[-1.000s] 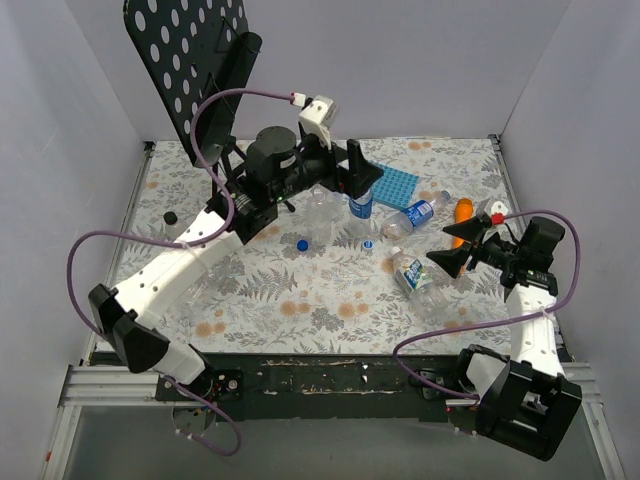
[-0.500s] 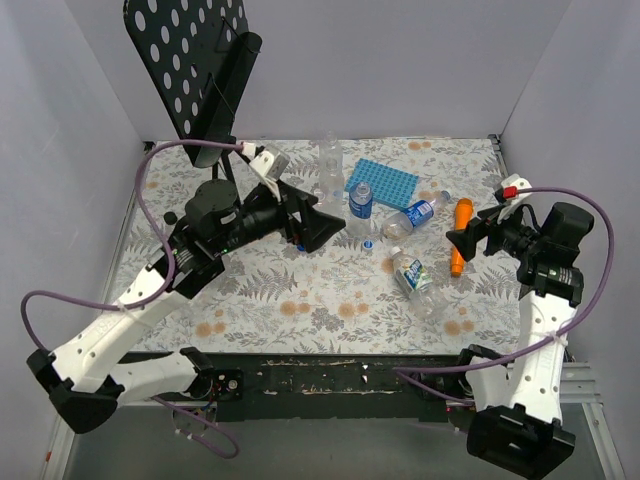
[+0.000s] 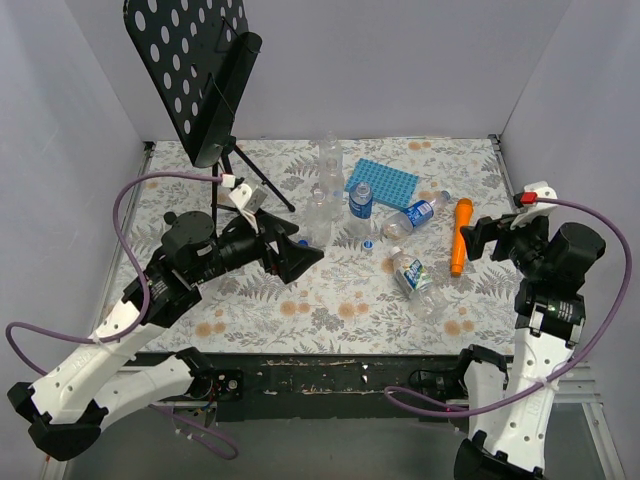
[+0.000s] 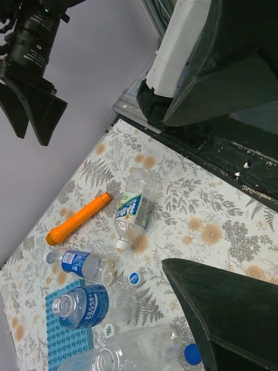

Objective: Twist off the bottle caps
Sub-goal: Reset both arms

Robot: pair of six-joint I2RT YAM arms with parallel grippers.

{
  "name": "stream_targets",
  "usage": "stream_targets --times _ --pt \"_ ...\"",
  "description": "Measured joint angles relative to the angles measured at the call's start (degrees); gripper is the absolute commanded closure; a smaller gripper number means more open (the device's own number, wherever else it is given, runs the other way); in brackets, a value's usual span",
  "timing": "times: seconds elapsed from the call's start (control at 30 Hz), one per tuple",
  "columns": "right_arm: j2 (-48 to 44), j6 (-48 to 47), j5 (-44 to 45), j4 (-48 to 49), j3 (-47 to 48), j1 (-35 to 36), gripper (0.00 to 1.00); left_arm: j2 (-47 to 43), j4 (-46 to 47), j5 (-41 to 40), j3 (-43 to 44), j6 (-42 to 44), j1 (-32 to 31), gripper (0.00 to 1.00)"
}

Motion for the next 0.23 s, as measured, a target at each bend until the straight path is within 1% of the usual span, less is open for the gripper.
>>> stream_targets --times 0.1,0.23 --pt "-0.83 1.64 2.67 -0.02 0.57 0.00 0.02 -0.24 -0.66 0.00 -0.50 0.13 0.00 0.02" --pt "-0.98 2.69 4.15 -0.04 1.07 0.00 0.02 -0.46 -1.25 -0.17 -0.96 0.55 0.00 0.02"
